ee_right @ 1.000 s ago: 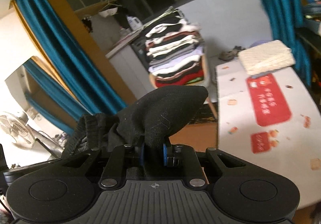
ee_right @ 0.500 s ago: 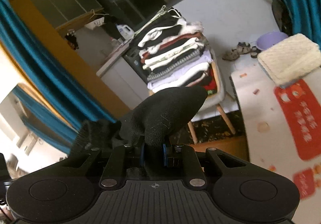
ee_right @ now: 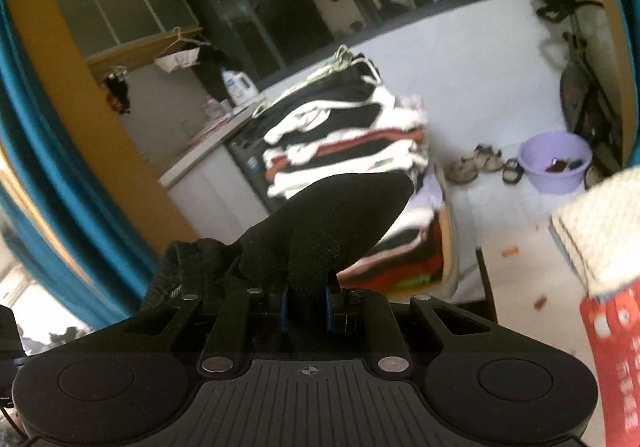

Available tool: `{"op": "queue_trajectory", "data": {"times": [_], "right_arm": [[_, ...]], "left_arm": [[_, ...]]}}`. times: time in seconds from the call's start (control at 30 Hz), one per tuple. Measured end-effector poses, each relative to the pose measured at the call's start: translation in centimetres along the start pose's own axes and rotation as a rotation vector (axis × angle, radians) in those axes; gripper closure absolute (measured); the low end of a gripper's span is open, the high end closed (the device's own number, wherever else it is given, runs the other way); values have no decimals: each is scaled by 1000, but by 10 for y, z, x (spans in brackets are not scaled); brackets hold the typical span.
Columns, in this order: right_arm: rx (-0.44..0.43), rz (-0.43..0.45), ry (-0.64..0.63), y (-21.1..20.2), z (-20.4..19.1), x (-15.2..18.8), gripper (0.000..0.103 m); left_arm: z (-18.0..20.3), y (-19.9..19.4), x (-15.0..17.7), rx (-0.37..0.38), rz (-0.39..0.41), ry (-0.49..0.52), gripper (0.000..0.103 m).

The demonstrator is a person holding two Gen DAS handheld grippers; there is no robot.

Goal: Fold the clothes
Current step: 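Lift the folded garment with both grippers and carry it to the clothes stack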

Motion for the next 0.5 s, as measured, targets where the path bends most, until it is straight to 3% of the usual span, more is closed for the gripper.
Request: {"op": "queue_trajectory", "data": {"times": [0.13, 0.33, 0.5], "right_arm": [[42, 49, 26, 79, -18, -32, 88], [48, 118, 24, 200, -51, -101, 88], [59, 169, -30, 268, -63, -159, 88]], "left_arm": [[-52, 46, -63, 46, 17, 29, 74], [-116, 112, -174, 57, 79, 146, 74], [-142, 162, -241, 145, 101, 124, 74]]}}
Point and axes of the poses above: each gripper's, at about its wrist camera, not at the fingertips, and y roughly the way its jaws point, z to its right, x to its underside, the point moved 1 cm from there along y, roughly the way its jaws point, and after that the axes turned 8 degrees about -x, right-handed, at the moved point
